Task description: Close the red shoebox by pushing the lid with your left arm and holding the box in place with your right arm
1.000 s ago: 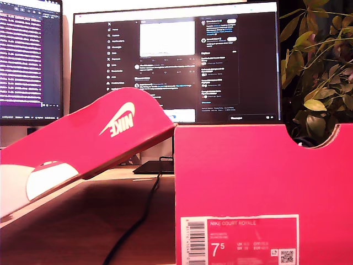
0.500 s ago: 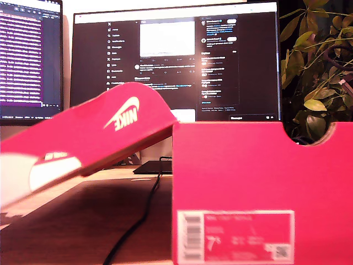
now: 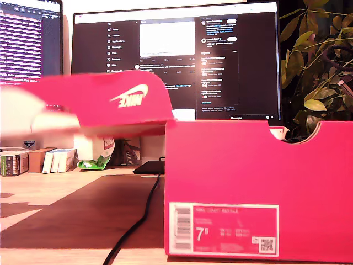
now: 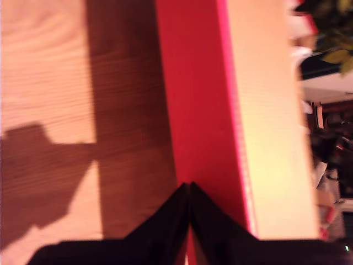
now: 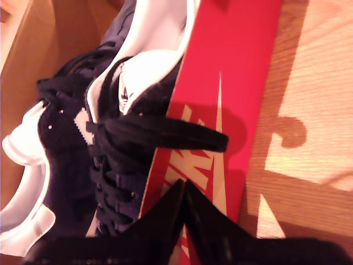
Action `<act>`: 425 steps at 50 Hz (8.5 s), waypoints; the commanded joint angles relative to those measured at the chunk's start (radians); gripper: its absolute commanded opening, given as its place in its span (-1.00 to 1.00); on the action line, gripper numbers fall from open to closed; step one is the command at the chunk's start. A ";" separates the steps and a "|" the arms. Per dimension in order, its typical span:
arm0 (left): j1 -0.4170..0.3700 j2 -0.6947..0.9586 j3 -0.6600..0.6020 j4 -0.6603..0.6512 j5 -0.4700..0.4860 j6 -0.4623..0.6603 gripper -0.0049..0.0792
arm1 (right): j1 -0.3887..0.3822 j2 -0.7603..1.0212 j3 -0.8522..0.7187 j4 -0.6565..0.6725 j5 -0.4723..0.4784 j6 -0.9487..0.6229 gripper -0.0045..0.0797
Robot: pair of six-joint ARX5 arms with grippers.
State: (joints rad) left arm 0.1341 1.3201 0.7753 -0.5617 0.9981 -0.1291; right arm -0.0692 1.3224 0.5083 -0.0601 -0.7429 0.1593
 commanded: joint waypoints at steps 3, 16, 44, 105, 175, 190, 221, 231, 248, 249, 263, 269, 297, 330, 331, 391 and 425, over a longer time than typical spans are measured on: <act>-0.029 -0.069 0.027 -0.019 0.046 -0.003 -0.93 | 0.045 0.008 0.000 0.007 -0.033 -0.002 -0.92; -0.040 -0.171 0.089 -0.021 0.049 -0.058 -0.93 | 0.095 0.008 0.000 0.020 -0.032 0.000 -0.92; -0.254 -0.182 0.174 0.116 0.045 -0.207 -0.93 | 0.167 0.008 0.000 0.066 -0.032 0.028 -0.92; -0.666 -0.182 0.177 0.675 -0.671 -0.206 -0.93 | 0.001 0.004 0.416 -0.085 -0.014 -0.033 -0.92; -0.503 -0.282 0.177 0.341 -0.661 0.035 -0.93 | 0.203 0.074 0.511 -0.328 0.283 -0.307 -0.92; -0.354 -0.357 0.166 0.246 -0.583 0.113 -0.93 | 0.180 -0.062 0.505 -0.317 0.441 -0.310 -0.92; -0.207 -0.525 -0.029 0.362 -0.602 0.111 -0.93 | 0.145 -0.433 0.210 -0.026 0.753 -0.261 -0.92; -0.207 -0.615 -0.119 0.452 -0.645 0.079 -0.93 | 0.145 -0.502 0.128 0.066 0.759 -0.259 -0.92; -0.185 -0.701 -0.252 0.507 -0.695 0.100 -0.93 | 0.124 -0.631 -0.027 0.124 0.848 -0.242 -0.92; -0.182 -0.704 -0.259 0.508 -0.691 0.103 -0.93 | 0.121 -0.638 -0.033 0.122 0.844 -0.243 -0.92; -0.161 -0.793 -0.296 0.499 -0.648 0.104 -0.93 | 0.099 -0.786 -0.063 0.059 0.779 -0.288 -0.92; -0.133 -0.833 -0.296 0.469 -0.647 0.103 -0.93 | 0.049 -0.863 -0.063 -0.004 0.754 -0.298 -0.92; -0.073 -0.982 -0.371 0.447 -0.568 0.023 -0.93 | -0.063 -1.038 -0.070 -0.163 0.568 -0.240 -0.92; -0.083 -1.233 -0.521 0.476 -0.615 -0.060 -0.93 | -0.062 -1.307 -0.280 0.005 0.559 -0.145 -0.92; -0.085 -1.238 -0.527 0.477 -0.615 -0.060 -0.93 | -0.062 -1.315 -0.288 0.005 0.559 -0.141 -0.92; -0.103 -1.332 -0.753 0.240 -0.697 -0.004 -0.93 | -0.055 -1.320 -0.462 -0.226 0.579 -0.156 -0.92; -0.101 -1.331 -0.751 0.221 -0.929 0.059 -0.93 | -0.056 -1.306 -0.461 -0.225 0.586 -0.129 -0.92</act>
State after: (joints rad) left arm 0.0341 -0.0036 0.0513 -0.3256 0.0906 -0.0738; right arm -0.1295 0.0101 0.0689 -0.2932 -0.1513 0.0261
